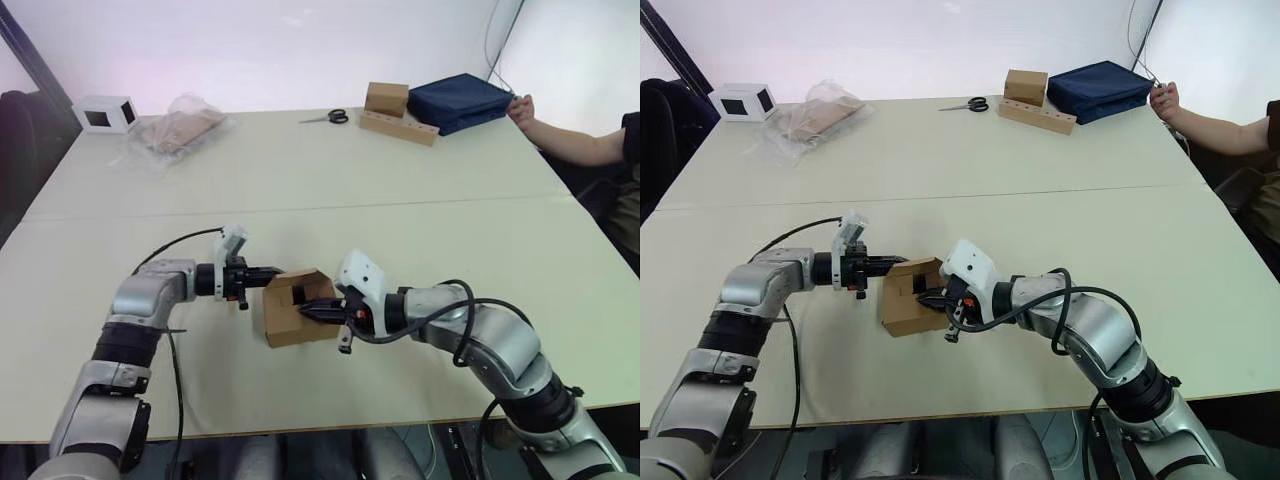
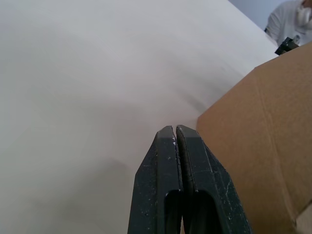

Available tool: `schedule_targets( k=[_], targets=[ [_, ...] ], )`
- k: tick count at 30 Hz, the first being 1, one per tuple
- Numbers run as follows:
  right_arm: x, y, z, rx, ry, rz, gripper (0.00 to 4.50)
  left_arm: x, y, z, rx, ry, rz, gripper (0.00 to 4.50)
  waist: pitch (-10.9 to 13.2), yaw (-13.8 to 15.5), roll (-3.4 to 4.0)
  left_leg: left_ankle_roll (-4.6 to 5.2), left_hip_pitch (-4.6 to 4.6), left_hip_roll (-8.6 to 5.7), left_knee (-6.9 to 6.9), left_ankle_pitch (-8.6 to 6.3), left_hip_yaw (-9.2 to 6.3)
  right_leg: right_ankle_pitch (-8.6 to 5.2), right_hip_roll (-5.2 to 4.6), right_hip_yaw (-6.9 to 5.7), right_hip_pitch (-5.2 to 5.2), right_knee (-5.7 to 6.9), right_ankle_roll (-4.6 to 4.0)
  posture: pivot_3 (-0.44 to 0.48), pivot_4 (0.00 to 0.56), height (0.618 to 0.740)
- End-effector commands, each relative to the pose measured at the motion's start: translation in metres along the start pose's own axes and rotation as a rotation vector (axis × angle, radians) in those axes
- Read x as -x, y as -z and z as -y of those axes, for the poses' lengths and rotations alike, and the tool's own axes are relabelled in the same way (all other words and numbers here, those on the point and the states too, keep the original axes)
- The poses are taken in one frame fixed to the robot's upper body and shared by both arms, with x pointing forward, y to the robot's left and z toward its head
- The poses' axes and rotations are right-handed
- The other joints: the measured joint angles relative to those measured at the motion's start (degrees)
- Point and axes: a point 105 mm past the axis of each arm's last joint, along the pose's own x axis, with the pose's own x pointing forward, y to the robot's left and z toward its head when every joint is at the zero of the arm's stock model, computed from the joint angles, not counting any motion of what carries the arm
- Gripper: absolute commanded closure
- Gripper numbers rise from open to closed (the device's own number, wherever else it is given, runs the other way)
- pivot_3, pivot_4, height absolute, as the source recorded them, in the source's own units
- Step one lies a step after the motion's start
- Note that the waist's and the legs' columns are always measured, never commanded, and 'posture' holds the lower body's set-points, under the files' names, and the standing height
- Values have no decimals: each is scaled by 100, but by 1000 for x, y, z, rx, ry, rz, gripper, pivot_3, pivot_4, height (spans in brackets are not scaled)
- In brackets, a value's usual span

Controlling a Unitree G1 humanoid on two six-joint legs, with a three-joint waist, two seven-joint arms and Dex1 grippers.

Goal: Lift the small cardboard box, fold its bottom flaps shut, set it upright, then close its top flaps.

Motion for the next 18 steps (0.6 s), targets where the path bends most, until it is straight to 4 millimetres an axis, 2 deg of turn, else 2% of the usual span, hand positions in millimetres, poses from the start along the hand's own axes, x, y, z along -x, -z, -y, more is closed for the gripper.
schedule_targets(
  k=[1, 4, 6, 10, 13, 16, 18],
  targets=[
    [2, -7, 1, 19, 0, 31, 4500, 25, -16, 0, -39, -74, 59, 4448, 0, -7, 0, 1, 0, 0, -1, 0, 0, 0, 0, 0, -1, 0, 0, 0, 150, 740],
    [2, -8, 1, 24, -4, 37, 4500, 50, -26, 6, -64, -144, 84, 4448, 1, -2, -1, 1, 0, 1, -2, 0, 0, 0, -1, 0, -2, 1, 0, 0, 150, 740],
    [3, -9, 2, 28, -3, 41, 4500, 64, -32, 22, -66, -137, 86, 4448, 1, -2, -2, 2, 0, 2, -2, -1, -1, 0, -2, 1, -1, 0, 0, 0, 150, 740],
    [3, -10, 1, 24, -7, 54, 4500, 79, -25, 60, -49, -93, 33, 4448, 1, 8, 0, 2, -1, 2, -10, -1, 3, 0, -7, 3, -4, -3, 0, 0, 150, 740],
    [2, -10, 0, 21, -8, 59, 4500, 81, -18, 82, -28, -67, 8, 4448, 0, 15, -1, 1, 1, 1, -9, -1, 2, 0, -11, 2, 1, -1, 0, 0, 150, 740],
    [0, -11, -2, 16, -16, 65, 4500, 72, -12, 98, -12, -31, 9, 4448, 0, 34, -1, 0, 1, 1, -9, 0, 1, 0, -11, 0, 2, -1, 0, 0, 150, 740],
    [-1, -11, -3, 13, -22, 67, 4500, 63, -7, 103, -4, -21, 12, 4448, 0, 30, -1, 0, 2, 1, -8, 0, 1, 0, -11, 0, 2, -1, 0, 0, 150, 740]
  ],
)
